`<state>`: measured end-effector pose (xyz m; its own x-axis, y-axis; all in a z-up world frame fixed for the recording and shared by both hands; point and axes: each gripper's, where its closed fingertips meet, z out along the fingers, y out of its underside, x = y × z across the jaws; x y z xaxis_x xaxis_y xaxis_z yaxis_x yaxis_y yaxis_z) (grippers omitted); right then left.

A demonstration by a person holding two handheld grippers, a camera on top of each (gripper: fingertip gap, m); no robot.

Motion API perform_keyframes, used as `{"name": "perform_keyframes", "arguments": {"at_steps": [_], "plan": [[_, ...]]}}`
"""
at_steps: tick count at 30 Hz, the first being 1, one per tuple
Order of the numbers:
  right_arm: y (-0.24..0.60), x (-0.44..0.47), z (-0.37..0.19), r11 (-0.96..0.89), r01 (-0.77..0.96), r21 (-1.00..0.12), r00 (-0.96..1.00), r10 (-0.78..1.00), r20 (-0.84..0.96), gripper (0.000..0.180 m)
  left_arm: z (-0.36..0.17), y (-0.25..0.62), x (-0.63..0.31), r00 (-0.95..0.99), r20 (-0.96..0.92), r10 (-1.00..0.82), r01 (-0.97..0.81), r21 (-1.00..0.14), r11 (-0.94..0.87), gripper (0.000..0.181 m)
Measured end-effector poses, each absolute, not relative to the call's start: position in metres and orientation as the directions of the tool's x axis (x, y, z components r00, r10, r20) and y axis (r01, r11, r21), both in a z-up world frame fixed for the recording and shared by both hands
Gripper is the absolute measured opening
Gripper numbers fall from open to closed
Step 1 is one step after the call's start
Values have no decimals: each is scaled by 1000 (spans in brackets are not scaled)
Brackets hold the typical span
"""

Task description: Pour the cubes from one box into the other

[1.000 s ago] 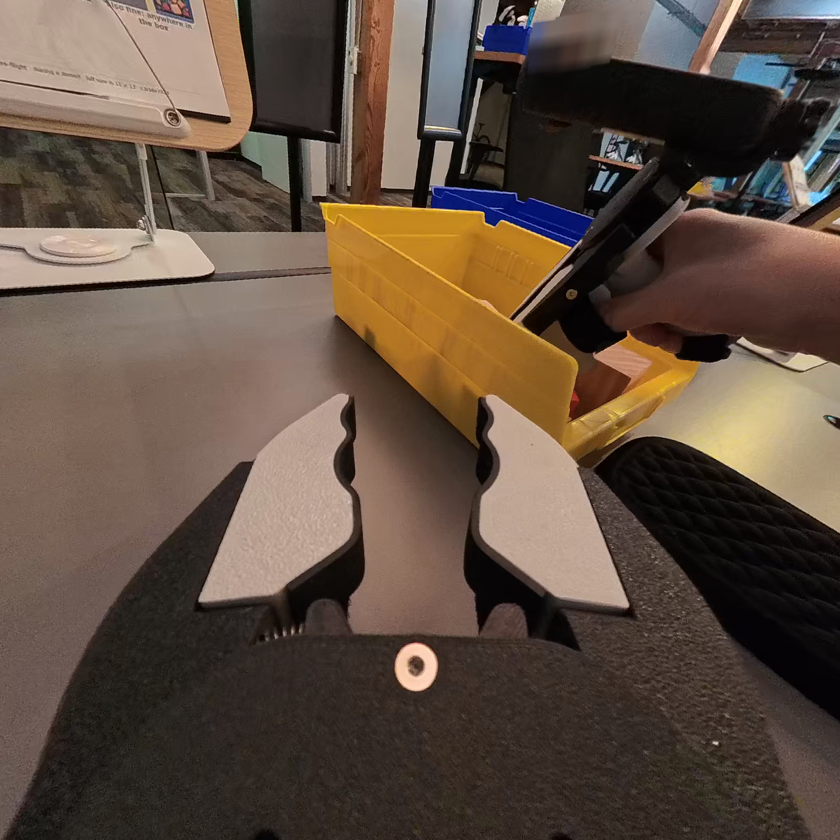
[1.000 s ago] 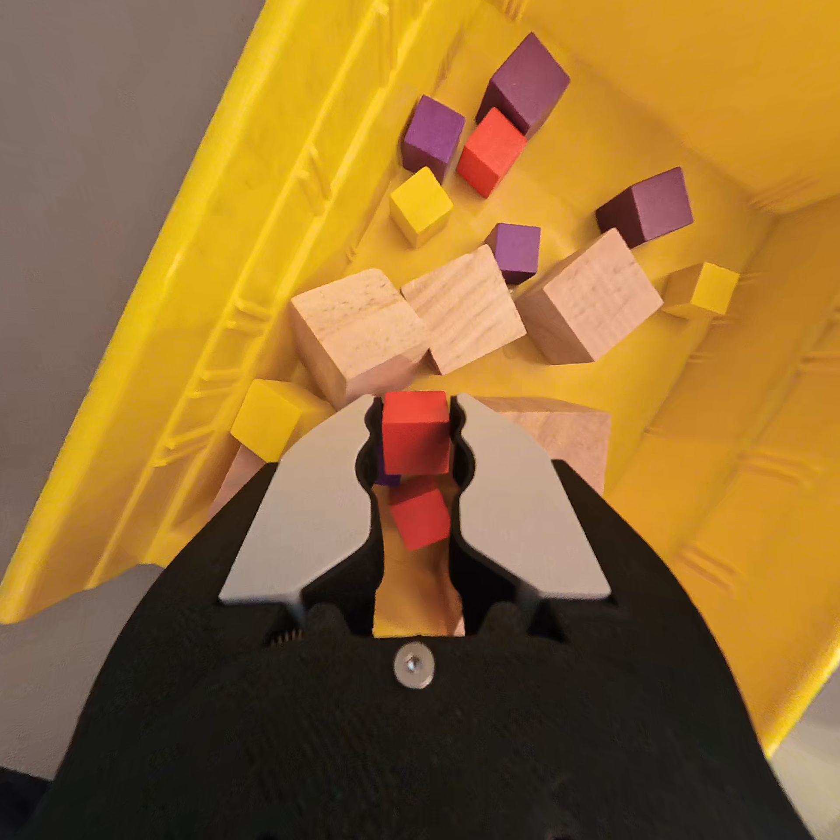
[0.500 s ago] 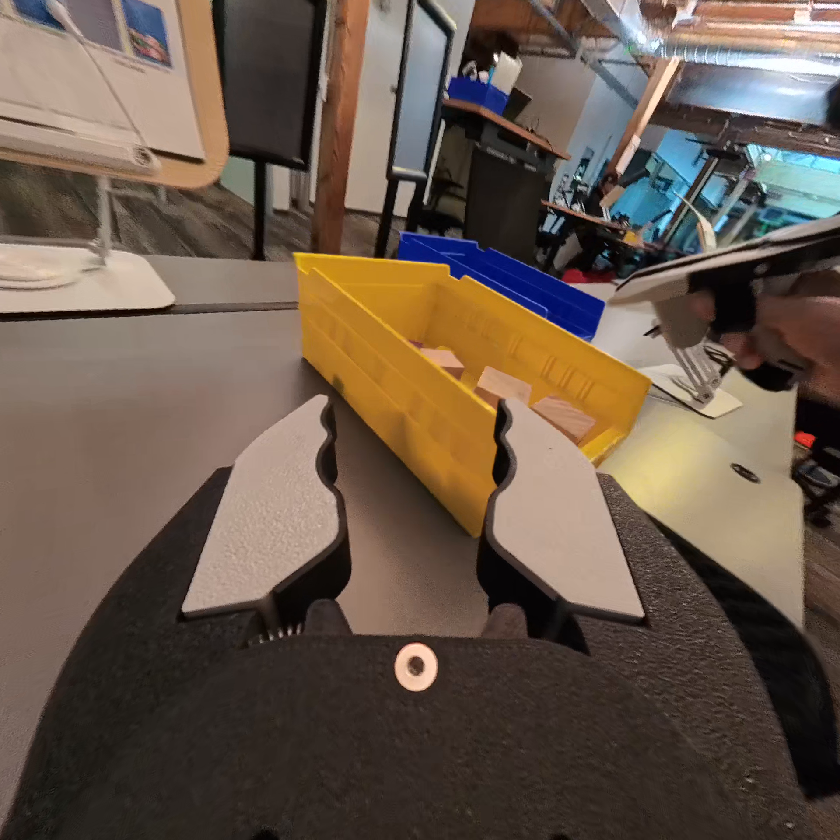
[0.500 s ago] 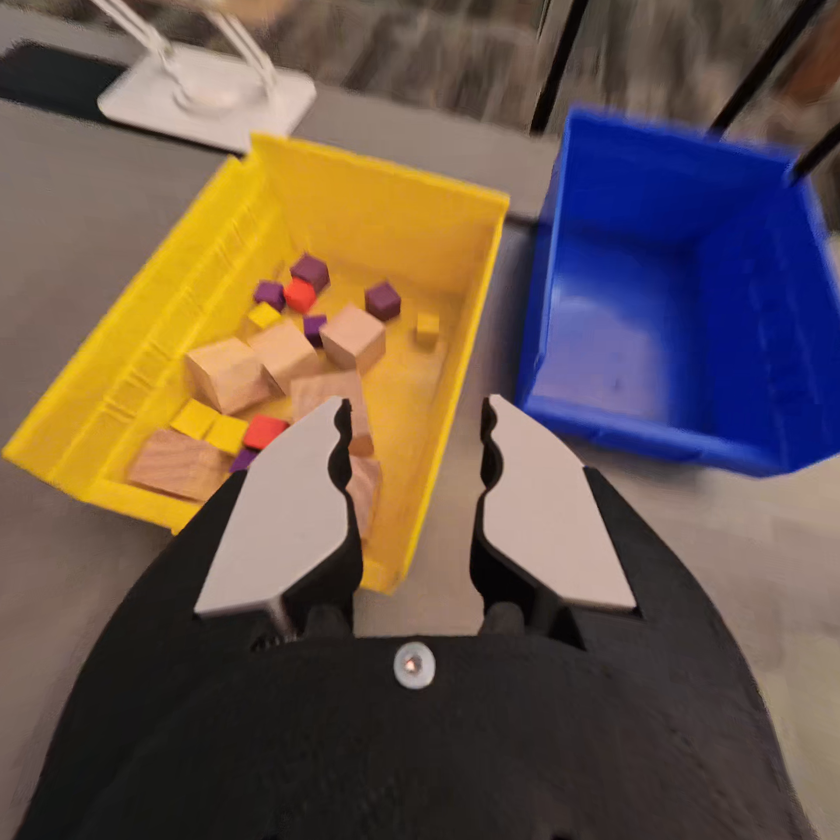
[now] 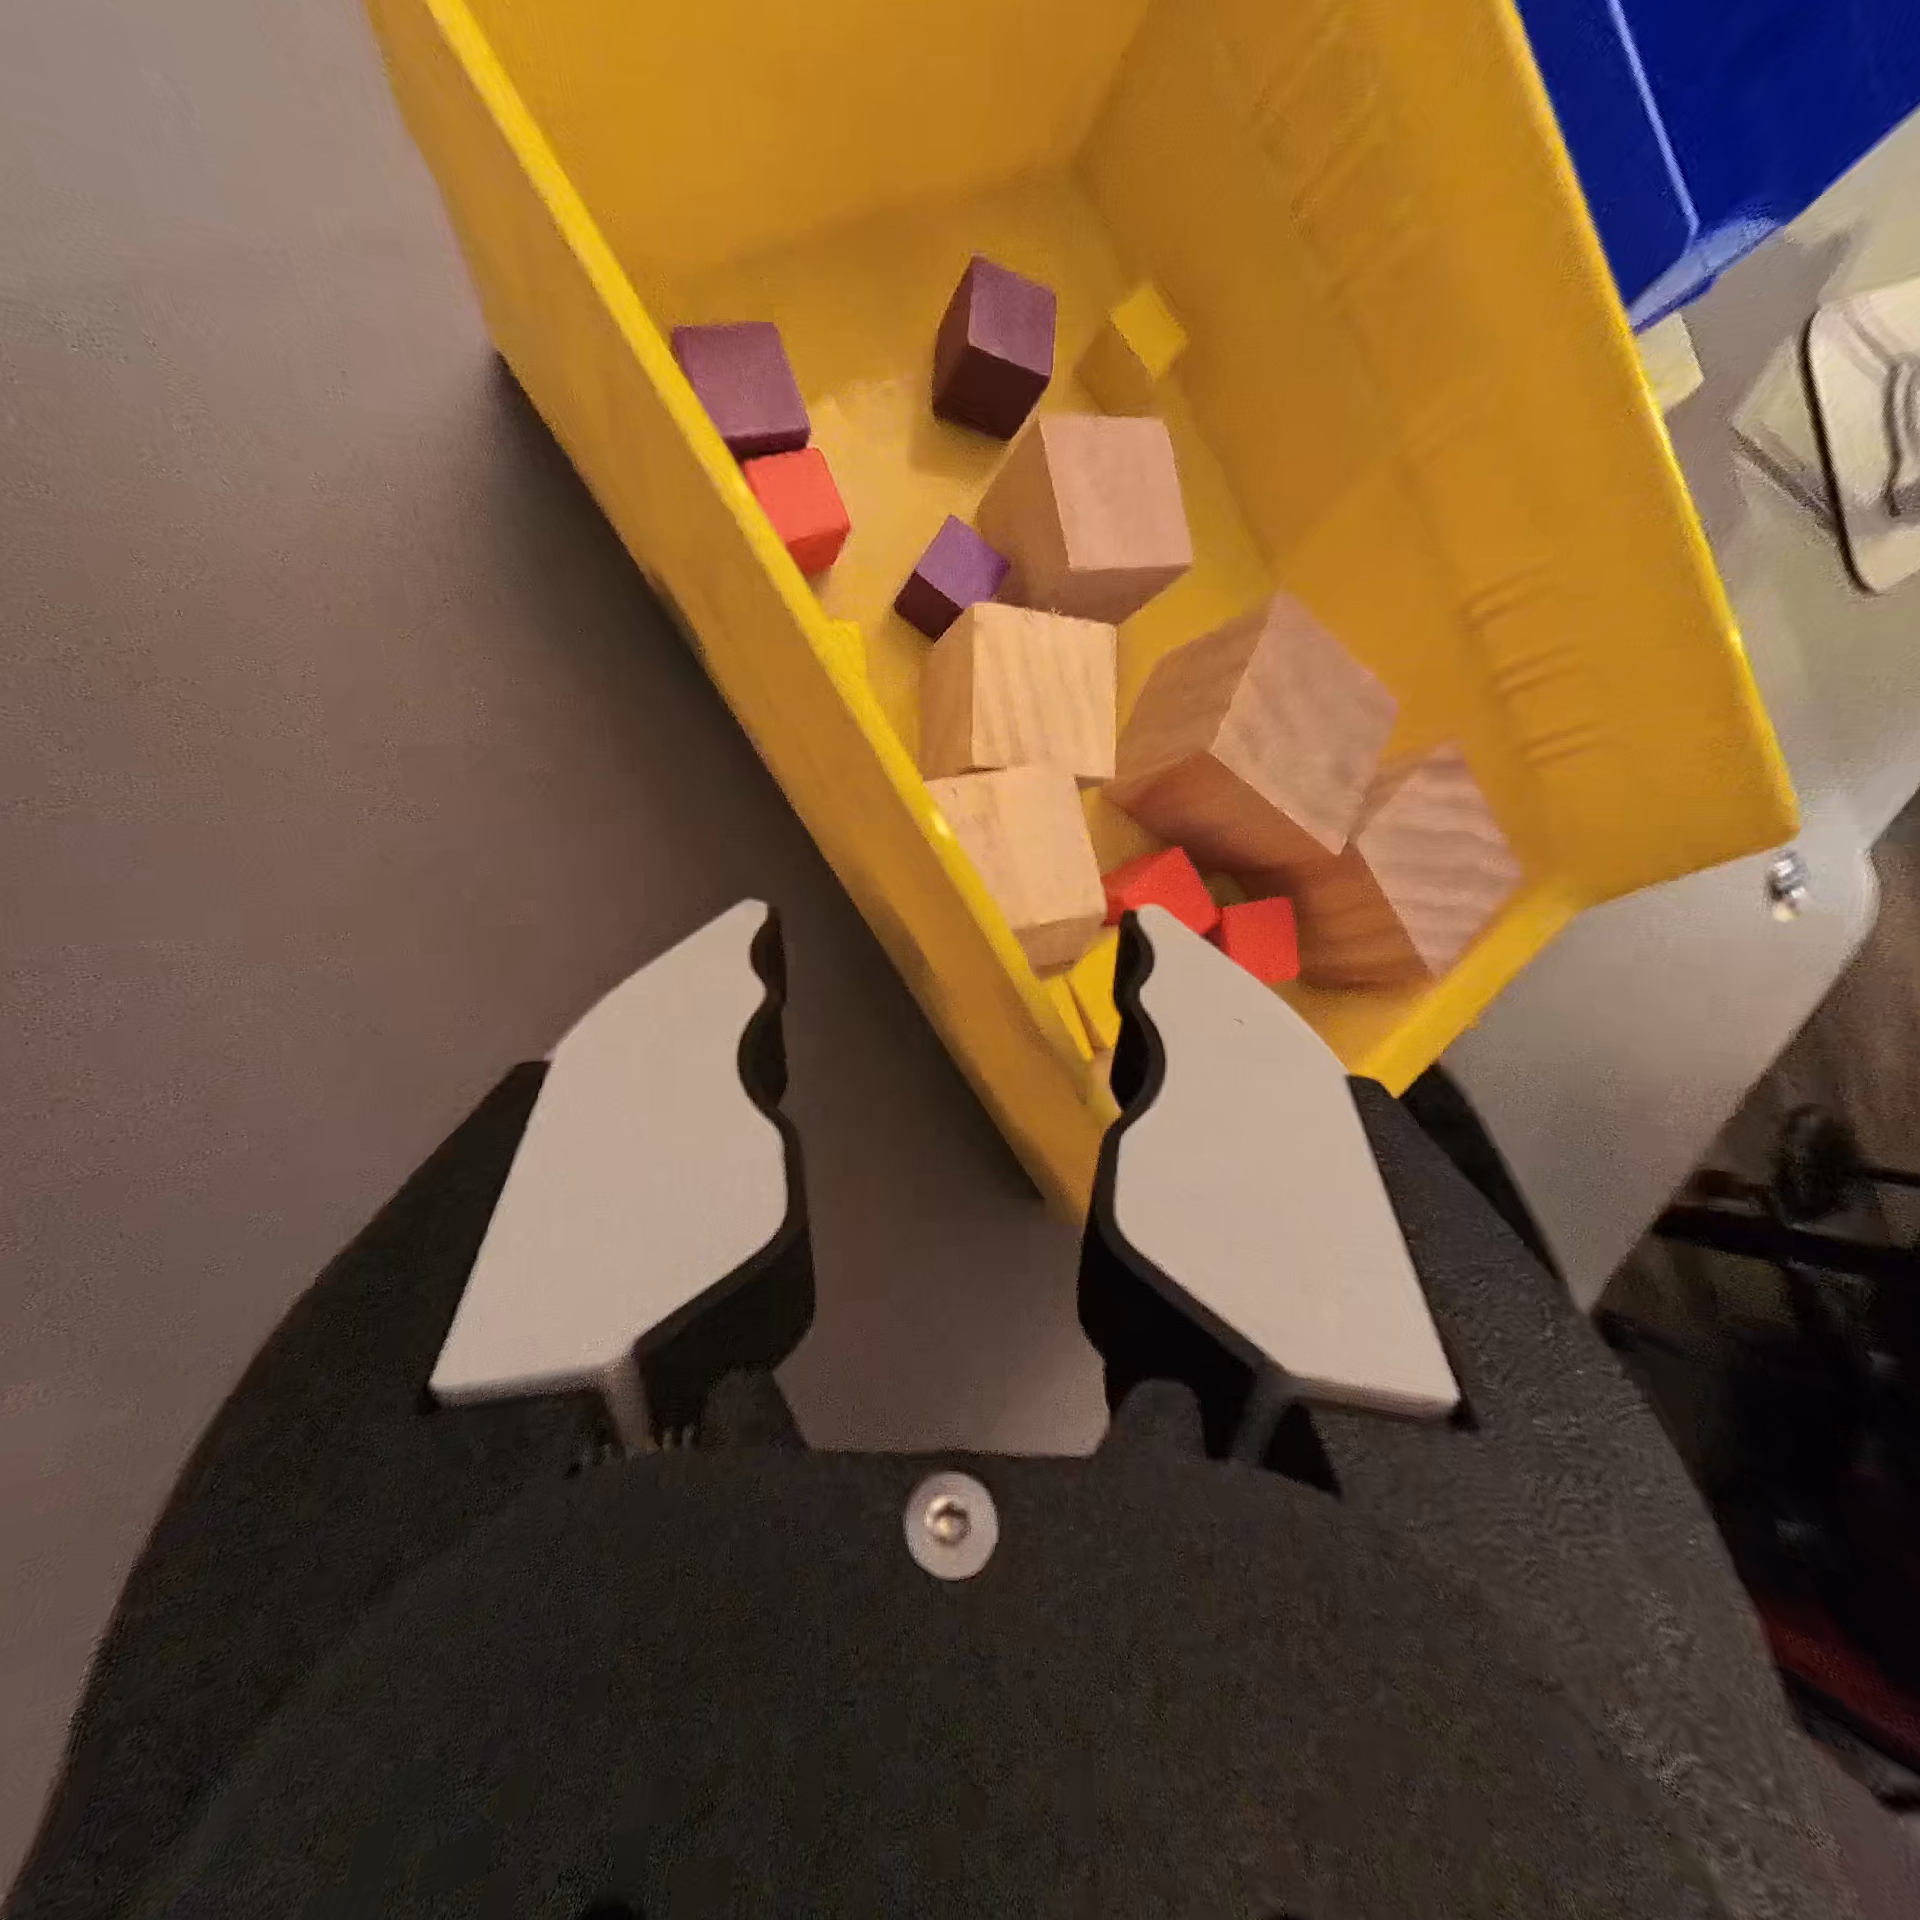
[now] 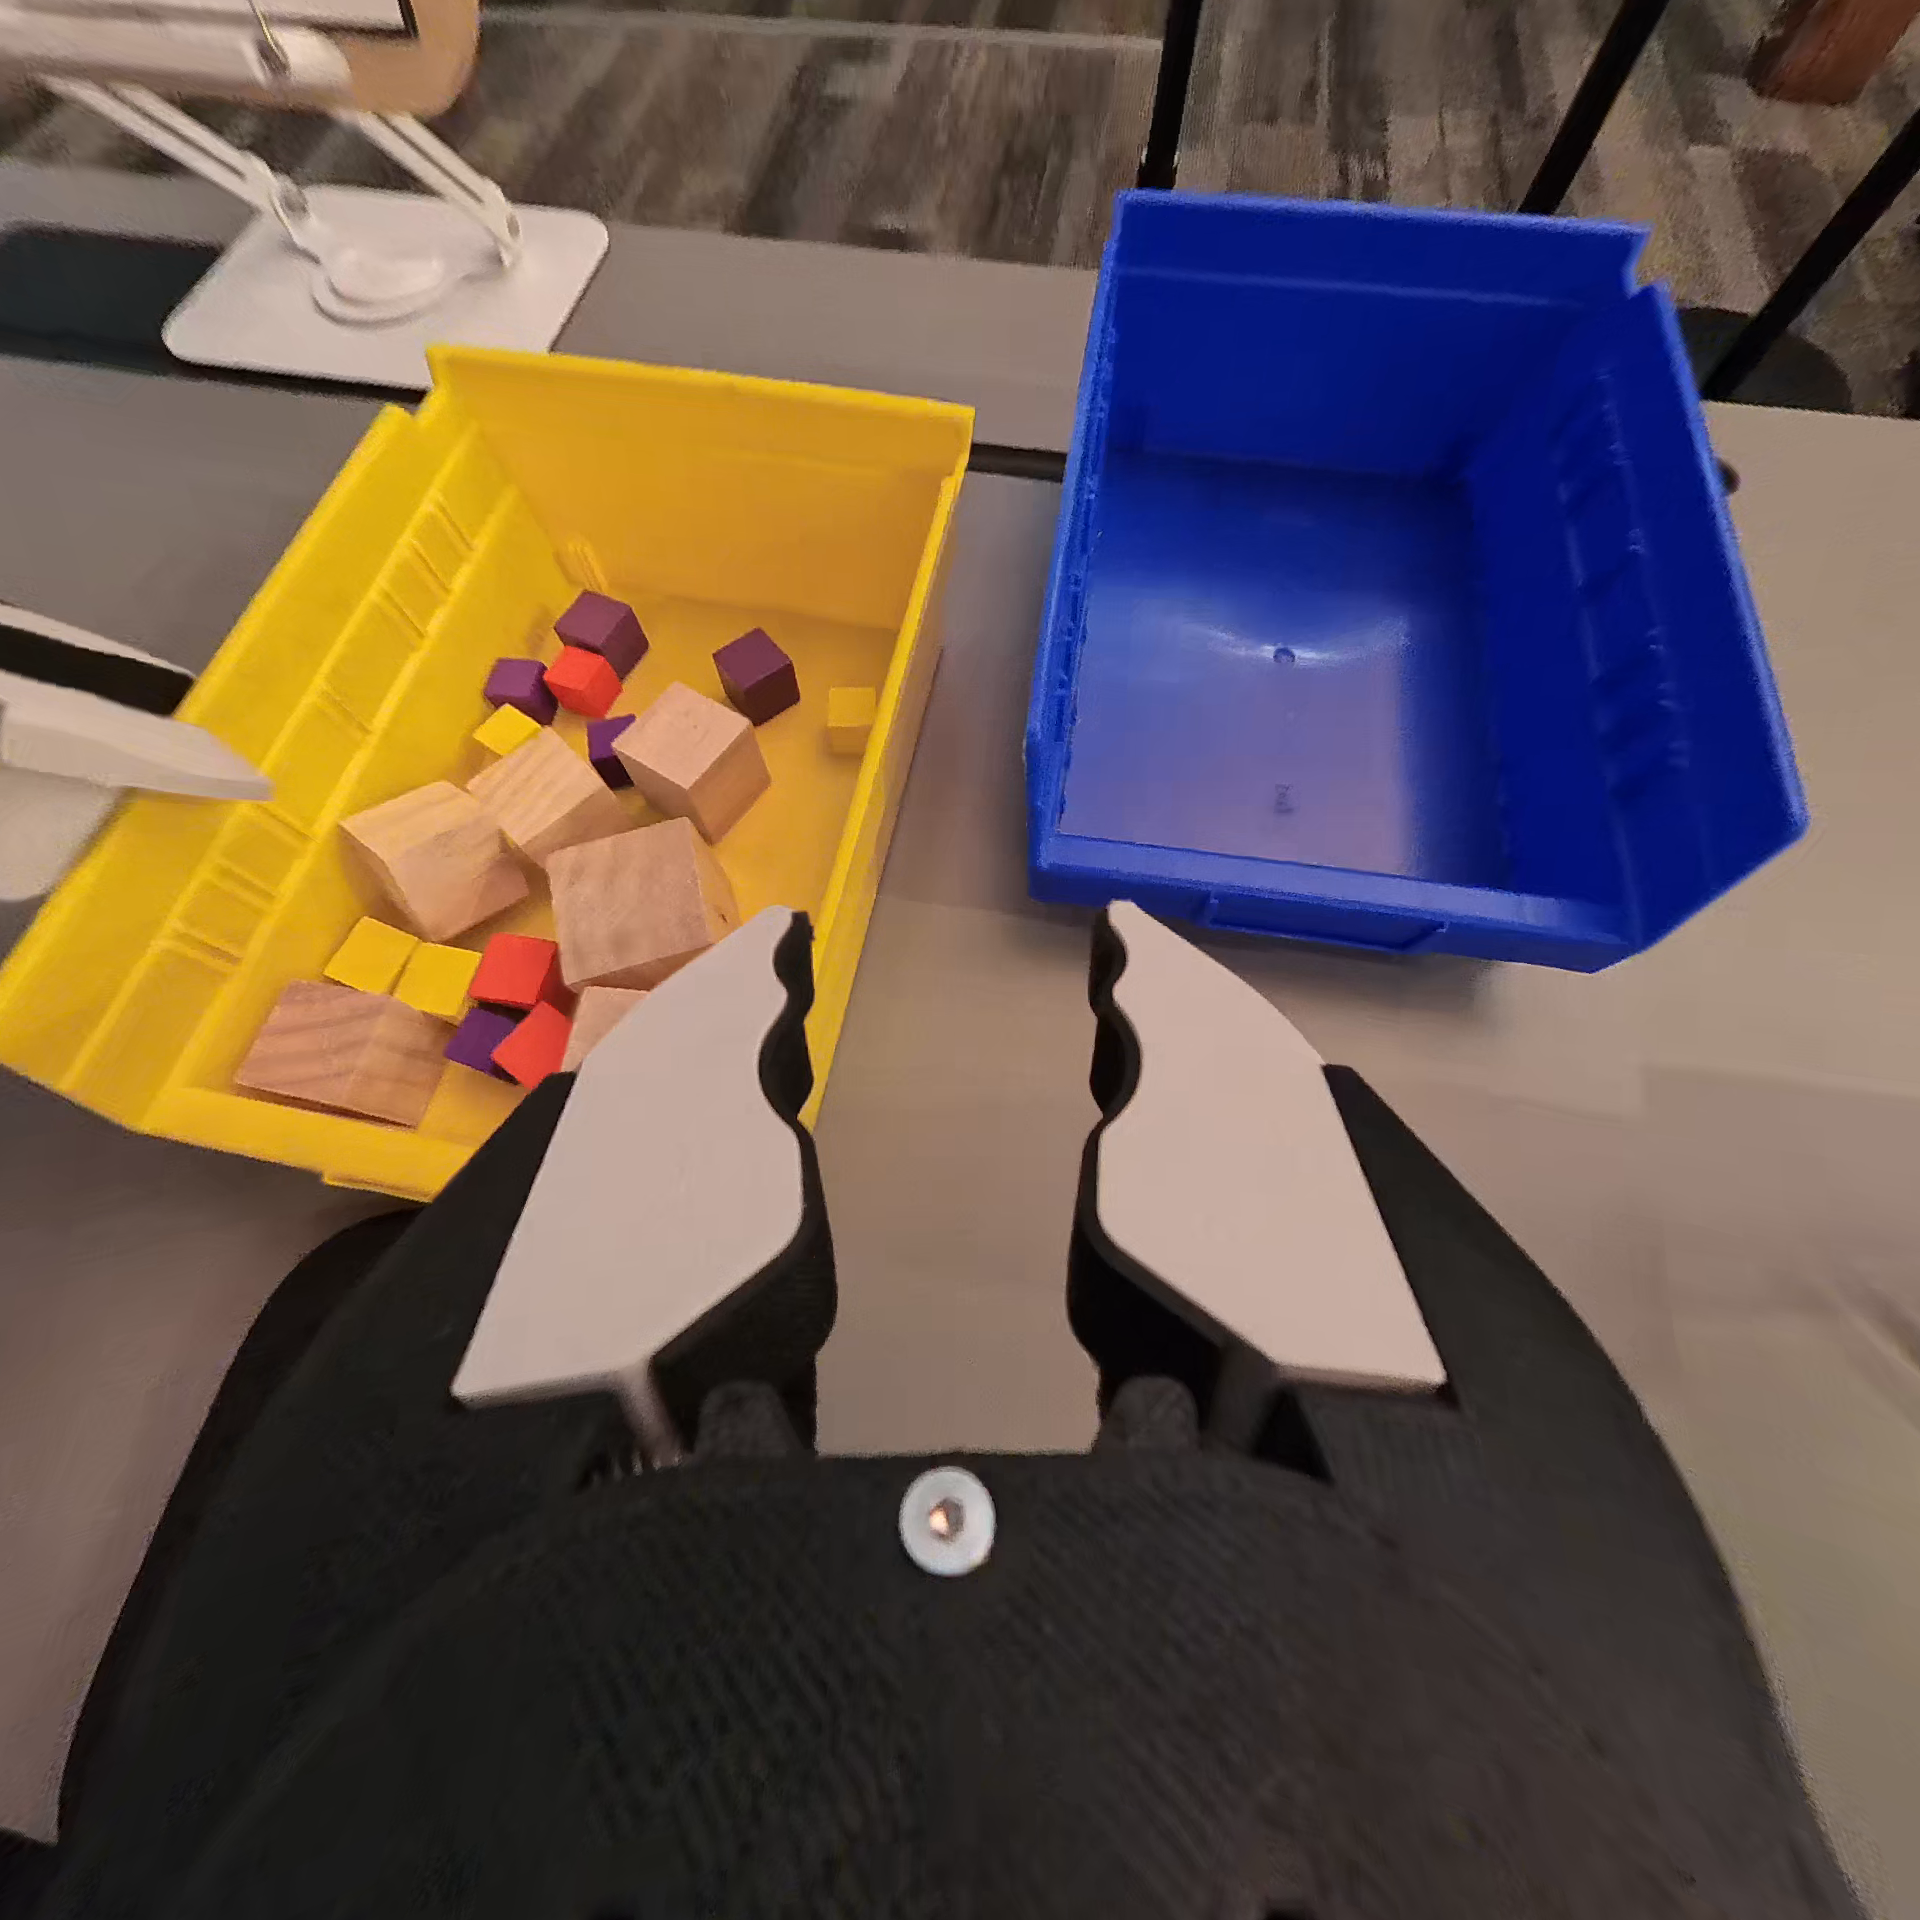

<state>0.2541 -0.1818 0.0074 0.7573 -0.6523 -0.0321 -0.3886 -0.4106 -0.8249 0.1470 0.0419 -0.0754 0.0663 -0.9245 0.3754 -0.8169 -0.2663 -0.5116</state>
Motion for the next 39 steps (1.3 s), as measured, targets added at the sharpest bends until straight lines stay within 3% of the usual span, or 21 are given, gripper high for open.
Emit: {"name": "perform_keyframes", "arguments": {"at_steps": [4,7,9,13,19,27,32,34,36,38,39], "plan": [[-201,252,2,-375,-387,-842,742,-669,-43,47,-90,39,154,169,399,-901,-892,-327,-312,56],[-210,257,-14,-405,-417,-814,725,-688,-29,47,-106,27,148,217,406,-888,-950,-121,-287,34],[-211,259,-22,-403,-443,-801,721,-692,-51,46,-118,36,145,226,300,-927,-963,-75,-259,24],[-217,267,-38,-424,-471,-773,715,-697,-53,45,-116,69,144,198,223,-954,-969,-102,-225,8],[-232,311,-53,-454,-473,-755,680,-733,15,43,-114,150,101,185,207,-961,-975,-88,-206,6],[-277,428,-14,-429,-386,-817,466,-855,229,51,-112,300,-16,366,197,-910,-917,-89,-388,3],[-291,476,-65,-292,-584,-758,419,-907,26,55,-111,371,-96,488,207,-848,-851,-103,-514,3],[-276,480,-91,-208,-638,-741,458,-876,-148,52,-110,391,-125,533,211,-819,-820,-110,-562,4],[-248,473,-107,-146,-709,-690,517,-772,-369,40,-110,407,-152,577,228,-784,-784,-113,-610,5],[-246,476,-115,-97,-748,-656,471,-773,-424,16,-109,422,-177,616,229,-754,-753,-112,-649,6],[-244,476,-115,-88,-749,-657,465,-776,-426,16,-109,429,-188,630,226,-743,-740,-114,-663,7]]}}
